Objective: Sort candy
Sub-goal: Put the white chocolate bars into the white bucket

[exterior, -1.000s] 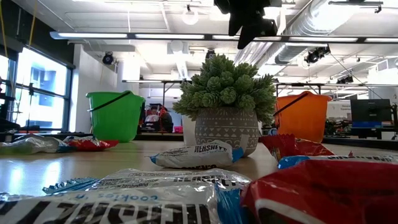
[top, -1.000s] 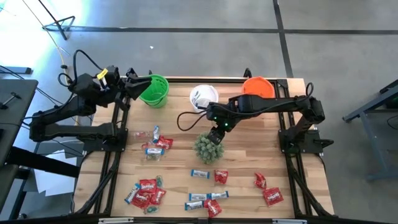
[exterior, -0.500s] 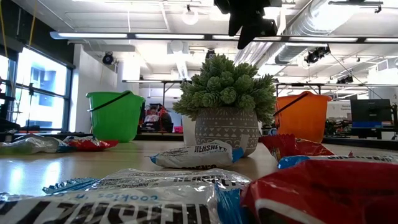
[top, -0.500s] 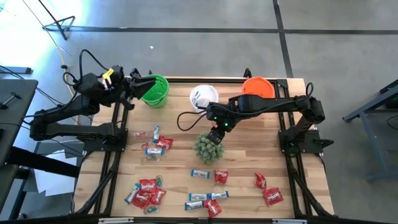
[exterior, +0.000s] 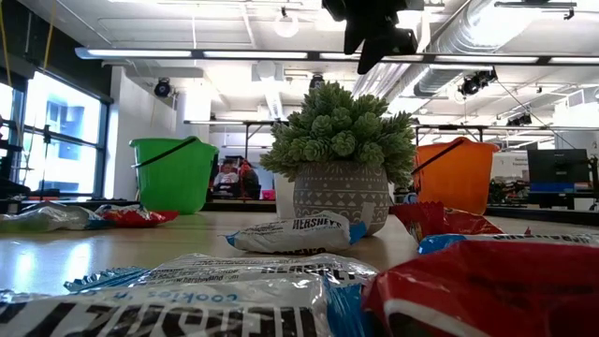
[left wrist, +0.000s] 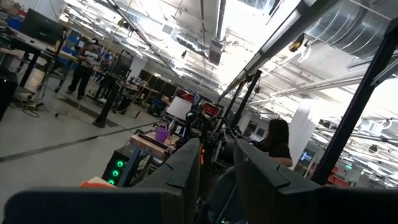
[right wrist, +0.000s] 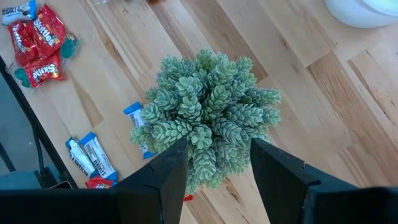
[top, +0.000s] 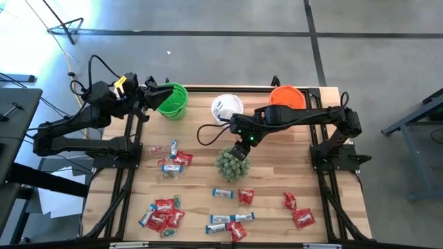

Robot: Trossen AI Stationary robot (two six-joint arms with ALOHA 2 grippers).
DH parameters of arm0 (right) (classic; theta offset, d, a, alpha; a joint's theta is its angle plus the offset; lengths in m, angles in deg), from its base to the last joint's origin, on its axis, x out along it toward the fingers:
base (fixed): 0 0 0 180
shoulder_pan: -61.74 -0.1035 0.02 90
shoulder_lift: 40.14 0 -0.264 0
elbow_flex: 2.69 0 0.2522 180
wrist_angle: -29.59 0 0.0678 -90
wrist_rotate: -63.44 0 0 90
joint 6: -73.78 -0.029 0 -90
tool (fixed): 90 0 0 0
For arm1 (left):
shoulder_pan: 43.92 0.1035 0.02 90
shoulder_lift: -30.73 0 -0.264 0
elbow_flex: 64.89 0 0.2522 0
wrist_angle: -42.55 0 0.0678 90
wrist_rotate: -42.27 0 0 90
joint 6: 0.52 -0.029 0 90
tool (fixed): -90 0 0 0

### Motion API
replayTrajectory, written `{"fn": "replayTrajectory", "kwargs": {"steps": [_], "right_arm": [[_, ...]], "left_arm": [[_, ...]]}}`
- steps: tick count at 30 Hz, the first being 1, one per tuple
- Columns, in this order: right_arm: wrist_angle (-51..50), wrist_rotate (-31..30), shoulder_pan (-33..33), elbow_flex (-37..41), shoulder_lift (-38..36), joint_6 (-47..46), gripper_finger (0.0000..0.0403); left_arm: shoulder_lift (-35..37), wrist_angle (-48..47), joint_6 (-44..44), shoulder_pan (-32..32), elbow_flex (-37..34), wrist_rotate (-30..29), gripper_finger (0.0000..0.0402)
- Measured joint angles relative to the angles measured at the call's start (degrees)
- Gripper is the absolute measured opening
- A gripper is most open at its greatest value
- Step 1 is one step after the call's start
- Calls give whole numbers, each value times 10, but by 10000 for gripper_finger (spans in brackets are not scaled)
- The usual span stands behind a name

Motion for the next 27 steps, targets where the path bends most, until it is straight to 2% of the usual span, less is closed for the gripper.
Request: {"fn": "replayTrajectory", "kwargs": {"steps": [27], "right_arm": [[0,0,0,0,0,0,170]], "left_arm": [[0,-1,7,-1,0,0,82]]}}
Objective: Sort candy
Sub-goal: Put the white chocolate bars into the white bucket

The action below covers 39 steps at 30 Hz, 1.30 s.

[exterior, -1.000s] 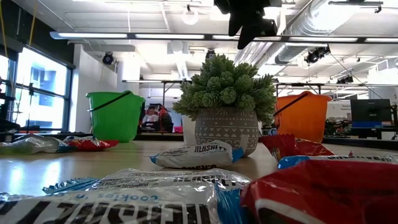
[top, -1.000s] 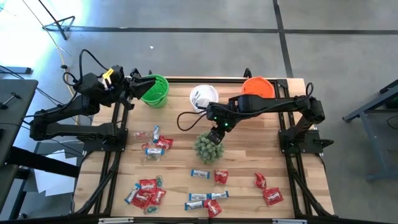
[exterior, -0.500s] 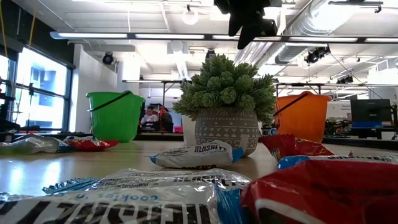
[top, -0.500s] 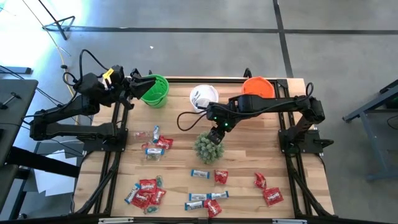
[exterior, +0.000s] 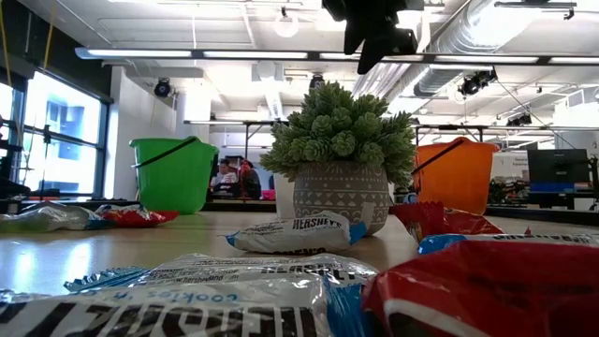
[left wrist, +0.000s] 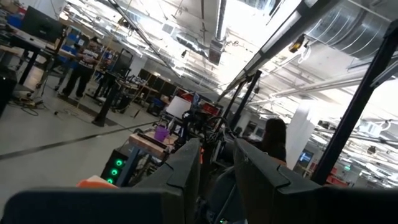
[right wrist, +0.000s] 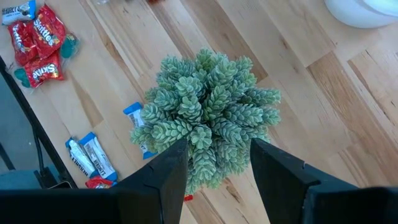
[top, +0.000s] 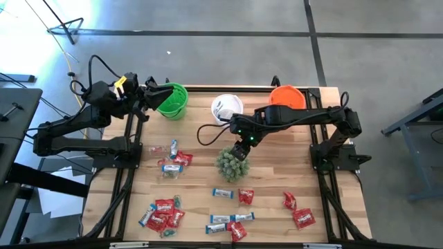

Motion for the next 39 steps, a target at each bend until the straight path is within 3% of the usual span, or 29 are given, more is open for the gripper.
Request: {"fn": "replayTrajectory", "kwargs": {"steps": [7,13,30,39], "right_arm": [[36,-23,0,0,0,-15,170],[39,37,-1,0,0,-52,170],[92,33,-141,2,19,-86,170],[207,23,-197,3,82,-100,170]], "left_arm": [[0,0,4,-13,0,16,82],[0,-2,4,-26,0,16,82],[0,-5,-27,-34,0,35,82],[0,-16,7,-34,0,61,82]]}}
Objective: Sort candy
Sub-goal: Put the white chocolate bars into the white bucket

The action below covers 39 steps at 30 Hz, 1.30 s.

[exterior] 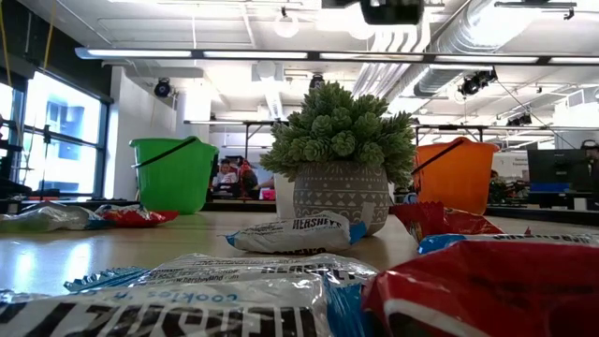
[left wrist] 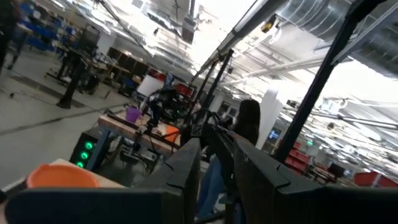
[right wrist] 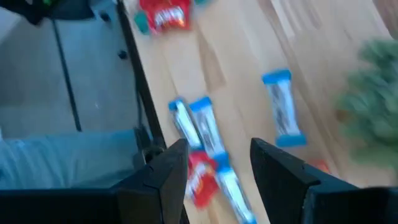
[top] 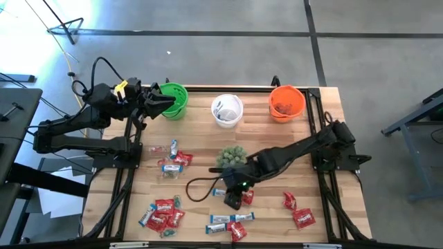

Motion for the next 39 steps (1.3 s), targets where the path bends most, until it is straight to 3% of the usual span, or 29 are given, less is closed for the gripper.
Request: {"fn": "replayTrajectory", "kwargs": {"steps": [6,14,19,33,39], "right_arm": [[95,-17,-3,0,37,-59,170],[87,-6,-1,0,76,-76,170],[91,43,-2,0,94,-75,170],[113,15,16,0,96,-48,170],[87,48,25,0,96,-47,170]], "left_arm": [[0,-6,19,0,0,66,82],[1,-6,47,0,0,151,82],[0,-7,46,-11,0,154,82],[0,-10,45,-44,0,154,82],[0,-11,39,-49,0,152,82]]}}
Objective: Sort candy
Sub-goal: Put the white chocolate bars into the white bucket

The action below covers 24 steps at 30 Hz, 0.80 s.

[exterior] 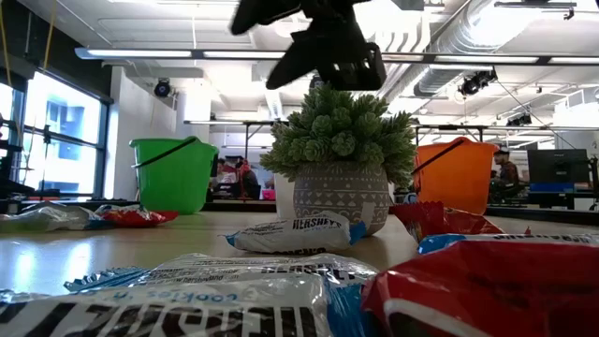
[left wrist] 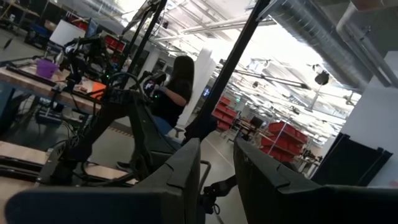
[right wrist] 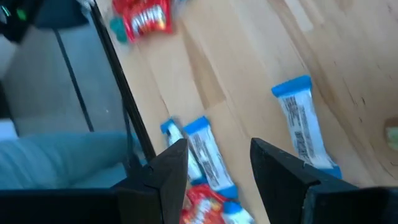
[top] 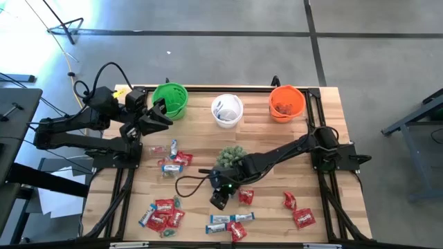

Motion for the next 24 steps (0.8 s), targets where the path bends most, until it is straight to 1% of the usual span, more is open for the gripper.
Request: {"fn": "replayTrajectory", "kwargs": {"steps": [6,11,18,24], "right_arm": [[-75,5,0,0,0,76,170],[-137,-26,0,0,0,114,170],[-133,-66,-5,0,0,198,170],[-110,-65,-13,0,8,207,170]], "left_arm": [[0,-11,-13,0,0,-1,82],[0,-13,-18,0,0,-2,82],[0,-13,-18,0,0,-2,82],[0,-12,3,0,0,-2,82]]}}
